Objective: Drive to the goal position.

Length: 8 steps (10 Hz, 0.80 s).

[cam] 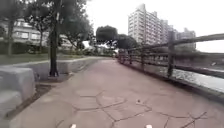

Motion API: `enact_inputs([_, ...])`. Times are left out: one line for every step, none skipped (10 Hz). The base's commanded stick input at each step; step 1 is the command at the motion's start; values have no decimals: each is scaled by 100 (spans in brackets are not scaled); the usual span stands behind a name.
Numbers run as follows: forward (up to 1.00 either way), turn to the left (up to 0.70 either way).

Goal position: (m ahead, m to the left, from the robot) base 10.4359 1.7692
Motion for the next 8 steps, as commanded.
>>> enact_inputs([100,-17])
enact_inputs([100,-40])
enact_inputs([100,-40])
enact_inputs([100,-40])
enact_inputs([100,-40])
enact_inputs([100,-40])
enact_inputs([100,0])
enact_inputs([100,0])
